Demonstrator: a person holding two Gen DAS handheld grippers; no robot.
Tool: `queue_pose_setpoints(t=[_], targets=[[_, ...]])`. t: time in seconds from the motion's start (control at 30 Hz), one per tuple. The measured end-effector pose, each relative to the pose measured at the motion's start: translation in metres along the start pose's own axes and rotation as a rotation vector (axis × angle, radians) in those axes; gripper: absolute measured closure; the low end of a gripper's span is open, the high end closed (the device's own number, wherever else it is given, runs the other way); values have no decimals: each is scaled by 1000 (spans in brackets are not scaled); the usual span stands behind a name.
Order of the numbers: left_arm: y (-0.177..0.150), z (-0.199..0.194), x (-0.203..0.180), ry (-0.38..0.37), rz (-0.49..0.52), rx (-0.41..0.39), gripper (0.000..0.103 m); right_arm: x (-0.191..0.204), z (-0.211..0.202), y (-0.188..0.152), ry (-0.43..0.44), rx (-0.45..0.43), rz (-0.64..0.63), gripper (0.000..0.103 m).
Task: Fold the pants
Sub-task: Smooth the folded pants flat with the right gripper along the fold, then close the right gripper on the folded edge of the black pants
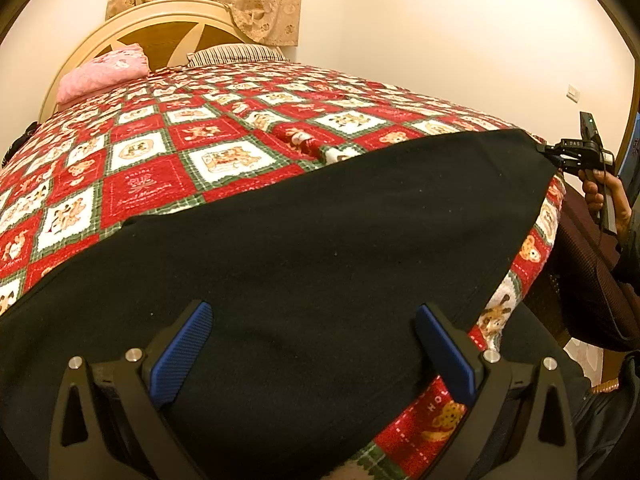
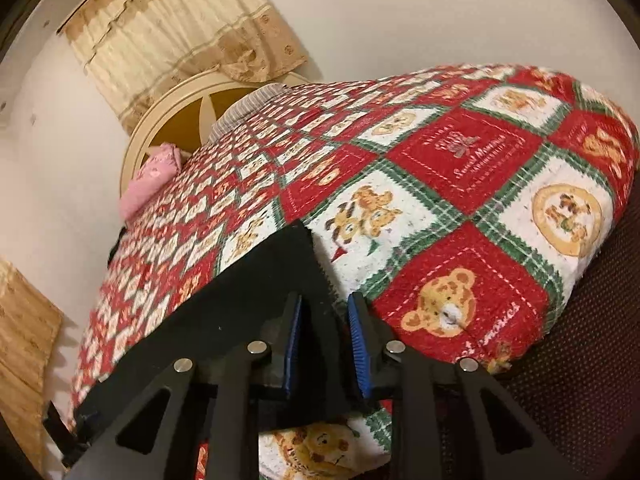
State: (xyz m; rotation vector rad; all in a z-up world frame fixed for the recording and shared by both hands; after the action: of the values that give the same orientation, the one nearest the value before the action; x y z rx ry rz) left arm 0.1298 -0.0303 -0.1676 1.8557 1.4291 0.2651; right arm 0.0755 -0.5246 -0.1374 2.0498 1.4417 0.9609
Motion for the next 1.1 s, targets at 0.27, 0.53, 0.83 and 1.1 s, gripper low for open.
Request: queue_pose_setpoints(t=[0.27,0.53,0.83,1.1], targets=[[0,0,2,-3,-4,1,0,7,11,6,-7,11,-41,80],[0,0,0,6,4,3,0,30,10,10,-34,49,-108,91],[-1,0,0,15,12,-5,0,26,17,8,-125,14,-169,81],[-1,1,-1,17,13,-5,0,21,20,7,-117,20,-132,76]])
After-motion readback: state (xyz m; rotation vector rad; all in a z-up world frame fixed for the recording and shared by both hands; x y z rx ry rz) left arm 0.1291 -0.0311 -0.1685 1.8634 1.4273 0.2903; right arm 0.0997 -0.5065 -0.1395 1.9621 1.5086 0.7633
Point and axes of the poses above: each gripper's, at about its wrist camera, not at the fingertips, and z roughly the way its jaws point, x to its left, y to its top, the point moved 2 cm from there along z, roughly the way its jaws point, and after that the axes turned 13 degrees about -z, right-handed, at the moved point
